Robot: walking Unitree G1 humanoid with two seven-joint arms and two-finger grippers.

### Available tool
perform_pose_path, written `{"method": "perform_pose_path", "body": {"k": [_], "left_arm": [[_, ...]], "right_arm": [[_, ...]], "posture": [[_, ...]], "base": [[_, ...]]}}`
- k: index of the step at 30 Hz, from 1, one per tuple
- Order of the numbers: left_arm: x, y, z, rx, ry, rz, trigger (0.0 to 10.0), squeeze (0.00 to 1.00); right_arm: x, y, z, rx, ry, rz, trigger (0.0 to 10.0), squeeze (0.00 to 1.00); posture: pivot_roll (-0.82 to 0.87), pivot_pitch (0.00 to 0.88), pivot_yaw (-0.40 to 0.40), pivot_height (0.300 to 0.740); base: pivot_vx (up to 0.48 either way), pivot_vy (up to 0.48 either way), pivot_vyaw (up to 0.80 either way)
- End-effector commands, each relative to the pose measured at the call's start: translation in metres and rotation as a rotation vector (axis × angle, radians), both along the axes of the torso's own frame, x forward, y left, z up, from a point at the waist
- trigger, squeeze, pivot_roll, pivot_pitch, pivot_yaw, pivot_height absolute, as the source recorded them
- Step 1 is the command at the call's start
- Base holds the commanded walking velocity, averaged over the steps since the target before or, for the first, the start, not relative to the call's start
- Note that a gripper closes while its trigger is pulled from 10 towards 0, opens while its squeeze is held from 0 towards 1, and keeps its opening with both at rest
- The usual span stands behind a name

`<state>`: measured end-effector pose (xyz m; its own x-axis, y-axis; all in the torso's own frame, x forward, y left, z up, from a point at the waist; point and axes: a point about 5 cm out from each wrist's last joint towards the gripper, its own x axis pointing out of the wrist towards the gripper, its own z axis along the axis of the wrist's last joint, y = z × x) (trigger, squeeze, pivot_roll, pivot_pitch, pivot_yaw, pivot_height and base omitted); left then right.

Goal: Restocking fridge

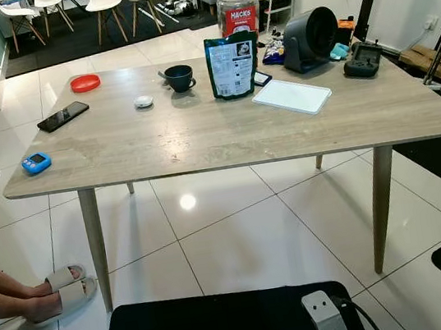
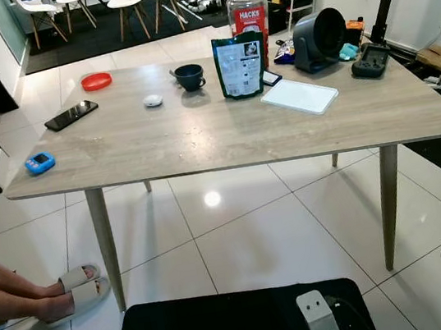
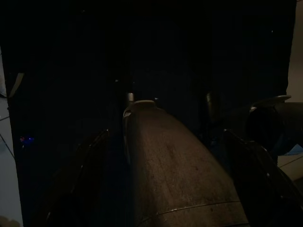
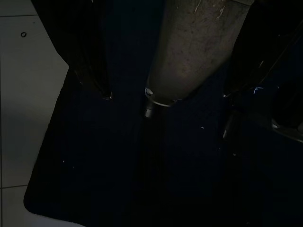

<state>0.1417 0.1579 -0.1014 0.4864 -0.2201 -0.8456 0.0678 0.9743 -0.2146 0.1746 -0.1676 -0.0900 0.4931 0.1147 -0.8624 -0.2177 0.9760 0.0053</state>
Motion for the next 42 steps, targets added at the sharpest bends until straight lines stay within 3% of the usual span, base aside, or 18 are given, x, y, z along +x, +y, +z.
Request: {"method": "perform_pose_path", "body": {"k": [1,42], "left_arm": [[-0.0101,-0.0045,-0.0040,-0.009,0.041,-0.009,10.0,0.00],[-0.0126,-0.0057,-0.0049,-0.007,0.051,-0.019,10.0,0.00]], "right_arm": [[-0.0006,-0.0005,-0.0004,0.001,0.008,-0.005,10.0,0.00],[-0.0004,-0.0021,-0.0002,0.001,0.009,-0.011,10.0,0.00]], "posture": [[0.04,0.000,0.006,0.740],[0.04,0.000,0.001,0.740]], "base": [[0.000,0.000,0.00],[0.000,0.000,0.00]]}}
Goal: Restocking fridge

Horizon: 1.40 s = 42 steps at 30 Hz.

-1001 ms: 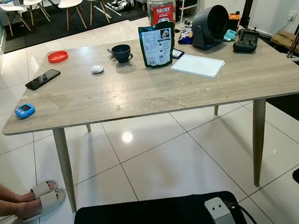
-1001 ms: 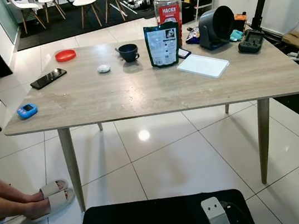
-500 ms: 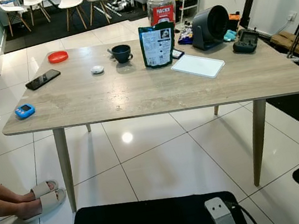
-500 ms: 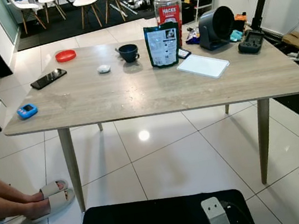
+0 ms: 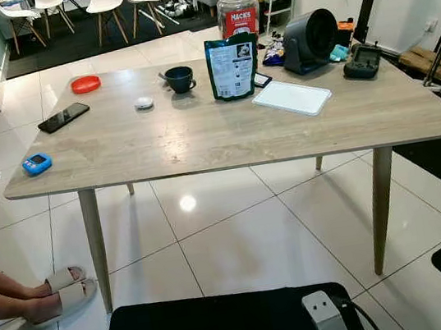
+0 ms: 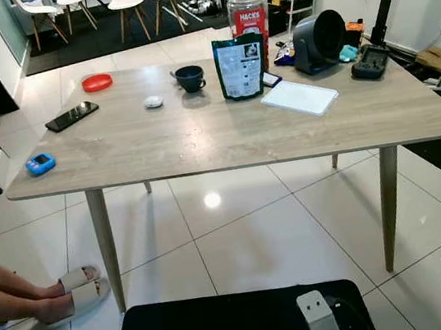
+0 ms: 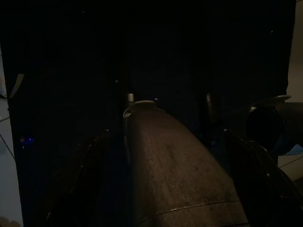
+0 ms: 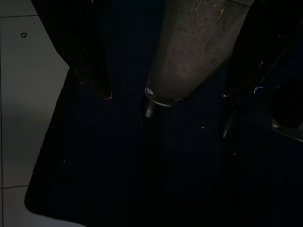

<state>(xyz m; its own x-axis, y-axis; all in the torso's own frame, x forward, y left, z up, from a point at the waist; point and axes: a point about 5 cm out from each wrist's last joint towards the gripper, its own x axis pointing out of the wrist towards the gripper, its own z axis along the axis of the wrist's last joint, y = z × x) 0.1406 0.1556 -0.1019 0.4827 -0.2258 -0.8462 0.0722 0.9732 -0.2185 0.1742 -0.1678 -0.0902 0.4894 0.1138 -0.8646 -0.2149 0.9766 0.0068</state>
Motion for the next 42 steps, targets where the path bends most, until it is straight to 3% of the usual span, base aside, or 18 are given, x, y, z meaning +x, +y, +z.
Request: {"method": "perform_pose_path", "body": {"k": [1,42], "left_arm": [[-0.0116,-0.0034,-0.0044,-0.004,0.048,-0.014,10.0,0.00],[-0.0110,-0.0007,-0.0042,0.003,0.049,-0.010,10.0,0.00]], "right_arm": [[0.0000,-0.0019,0.0000,0.000,0.005,-0.008,10.0,0.00],[-0.0002,-0.0004,-0.0002,0.004,0.008,-0.013,10.0,0.00]], "posture": [[0.04,0.000,0.001,0.740],[0.05,0.000,0.007,0.740]], "base": [[0.000,0.000,0.00],[0.000,0.000,0.00]]}}
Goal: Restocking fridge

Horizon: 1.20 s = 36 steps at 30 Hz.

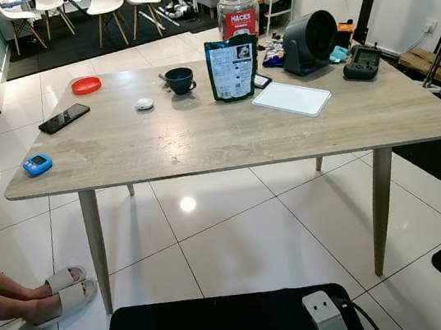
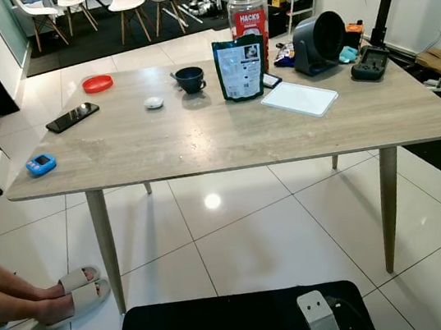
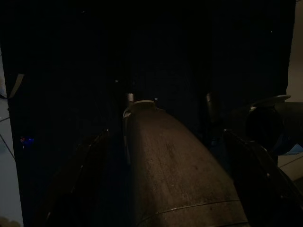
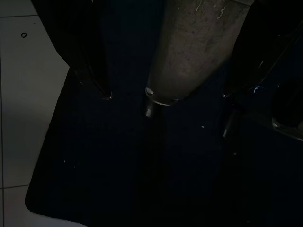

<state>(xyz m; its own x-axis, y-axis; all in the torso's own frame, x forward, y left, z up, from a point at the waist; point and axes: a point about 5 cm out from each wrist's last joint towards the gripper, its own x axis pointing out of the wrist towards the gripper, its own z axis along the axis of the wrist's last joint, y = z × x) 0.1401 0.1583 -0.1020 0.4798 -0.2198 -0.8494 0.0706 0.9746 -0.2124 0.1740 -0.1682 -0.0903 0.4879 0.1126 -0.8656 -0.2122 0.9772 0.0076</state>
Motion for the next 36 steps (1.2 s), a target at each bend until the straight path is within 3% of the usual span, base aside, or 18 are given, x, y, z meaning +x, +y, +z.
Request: {"method": "perform_pose_path", "body": {"k": [1,31,36], "left_arm": [[-0.0102,-0.0033,-0.0040,-0.004,0.045,-0.010,10.0,0.00],[-0.0115,-0.0041,-0.0042,-0.004,0.044,-0.053,10.0,0.00],[-0.0118,-0.0039,-0.0043,0.005,0.046,-0.065,10.0,0.00]], "right_arm": [[0.0000,0.0000,-0.0001,0.004,0.005,-0.011,10.0,0.00],[0.0001,-0.0007,-0.0001,0.002,0.005,-0.012,10.0,0.00],[0.0002,-0.0008,0.0000,0.003,0.005,-0.012,10.0,0.00]], "posture": [[0.05,0.000,0.007,0.740],[0.05,0.000,0.007,0.740],[0.05,0.000,0.005,0.740]], "base": [[0.000,0.000,0.00],[0.000,0.000,0.00],[0.249,0.000,0.00]]}}
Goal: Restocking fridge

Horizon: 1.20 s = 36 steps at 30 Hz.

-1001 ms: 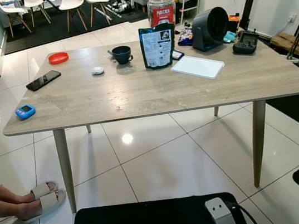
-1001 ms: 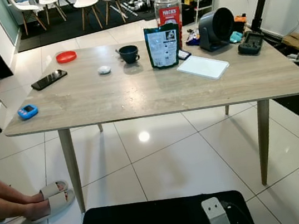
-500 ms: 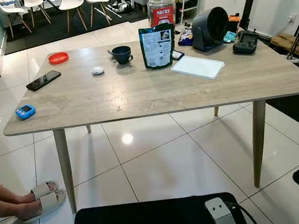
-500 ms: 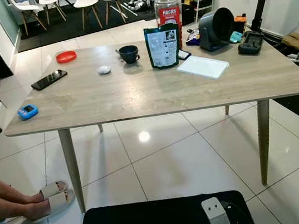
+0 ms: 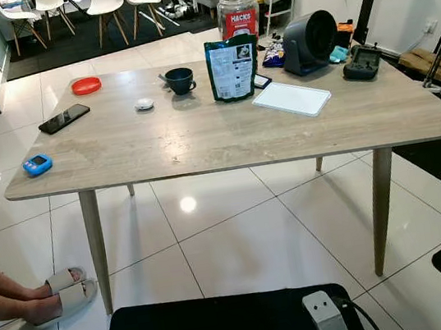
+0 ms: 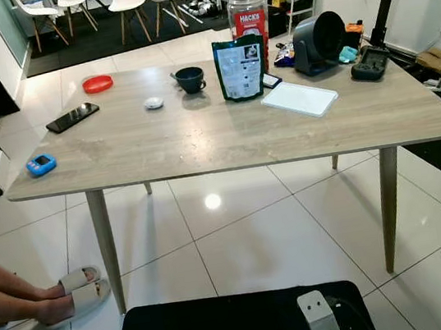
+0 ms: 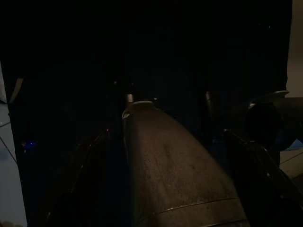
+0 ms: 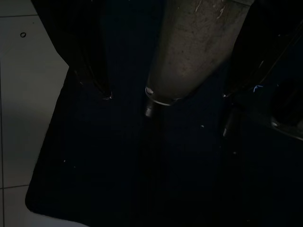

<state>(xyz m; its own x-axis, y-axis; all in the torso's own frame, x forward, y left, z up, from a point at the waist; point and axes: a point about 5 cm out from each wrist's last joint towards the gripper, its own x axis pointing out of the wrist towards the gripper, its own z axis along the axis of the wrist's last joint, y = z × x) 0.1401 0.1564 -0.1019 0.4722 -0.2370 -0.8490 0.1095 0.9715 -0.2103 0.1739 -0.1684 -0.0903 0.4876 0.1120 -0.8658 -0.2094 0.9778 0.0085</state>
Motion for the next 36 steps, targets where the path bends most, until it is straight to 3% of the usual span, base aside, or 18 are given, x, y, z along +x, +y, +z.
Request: {"method": "perform_pose_path", "body": {"k": [1,36], "left_arm": [[-0.0119,-0.0019,-0.0045,0.008,0.049,-0.030,10.0,0.00],[-0.0135,0.0028,-0.0047,0.024,0.052,-0.057,10.0,0.00]], "right_arm": [[0.0004,-0.0007,0.0001,0.002,0.005,-0.009,10.0,0.00],[-0.0004,0.0012,-0.0004,0.010,0.006,-0.015,10.0,0.00]], "posture": [[0.05,0.000,0.005,0.740],[0.05,0.000,0.017,0.740]], "base": [[0.247,0.000,0.00],[0.352,0.000,0.00]]}}
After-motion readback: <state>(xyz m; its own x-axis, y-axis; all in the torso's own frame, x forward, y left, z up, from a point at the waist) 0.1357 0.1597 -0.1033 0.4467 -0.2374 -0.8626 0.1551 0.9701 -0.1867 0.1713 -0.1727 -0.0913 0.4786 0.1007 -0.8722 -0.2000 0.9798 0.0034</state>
